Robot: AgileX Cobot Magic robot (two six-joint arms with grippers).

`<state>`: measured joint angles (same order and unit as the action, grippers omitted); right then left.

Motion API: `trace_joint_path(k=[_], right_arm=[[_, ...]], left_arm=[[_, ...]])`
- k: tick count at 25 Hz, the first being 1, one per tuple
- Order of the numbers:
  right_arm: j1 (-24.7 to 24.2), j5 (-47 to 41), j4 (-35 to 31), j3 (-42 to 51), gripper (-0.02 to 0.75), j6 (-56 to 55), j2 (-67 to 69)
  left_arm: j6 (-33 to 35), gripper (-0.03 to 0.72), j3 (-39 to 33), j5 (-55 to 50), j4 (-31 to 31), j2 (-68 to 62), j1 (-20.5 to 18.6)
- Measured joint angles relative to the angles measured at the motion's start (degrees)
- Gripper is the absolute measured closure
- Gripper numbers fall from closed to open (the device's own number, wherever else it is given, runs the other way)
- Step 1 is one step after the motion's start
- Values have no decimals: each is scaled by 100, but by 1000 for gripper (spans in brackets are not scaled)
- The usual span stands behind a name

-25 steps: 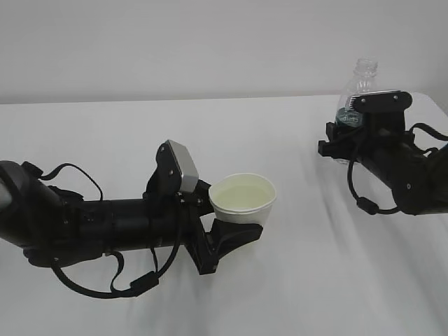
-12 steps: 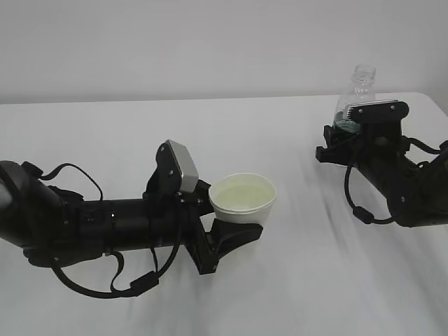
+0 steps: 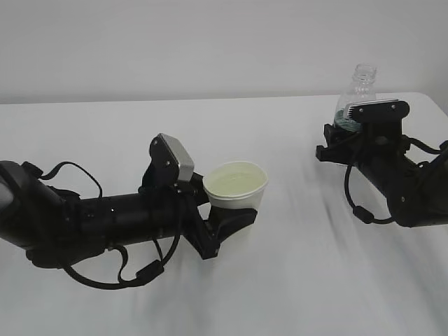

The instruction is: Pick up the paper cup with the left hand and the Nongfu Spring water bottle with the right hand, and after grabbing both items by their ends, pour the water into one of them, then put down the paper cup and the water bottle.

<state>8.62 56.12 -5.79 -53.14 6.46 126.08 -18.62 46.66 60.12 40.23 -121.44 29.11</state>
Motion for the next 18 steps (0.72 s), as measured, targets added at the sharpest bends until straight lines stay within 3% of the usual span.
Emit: trace_joint_path(k=[6, 18], right_arm=[[0, 13, 0, 0, 272, 0, 0], [0, 13, 0, 0, 272, 0, 0]], left_arm=[[297, 205, 0, -228, -746, 0, 0], [510, 205, 0, -201, -1481, 0, 0]])
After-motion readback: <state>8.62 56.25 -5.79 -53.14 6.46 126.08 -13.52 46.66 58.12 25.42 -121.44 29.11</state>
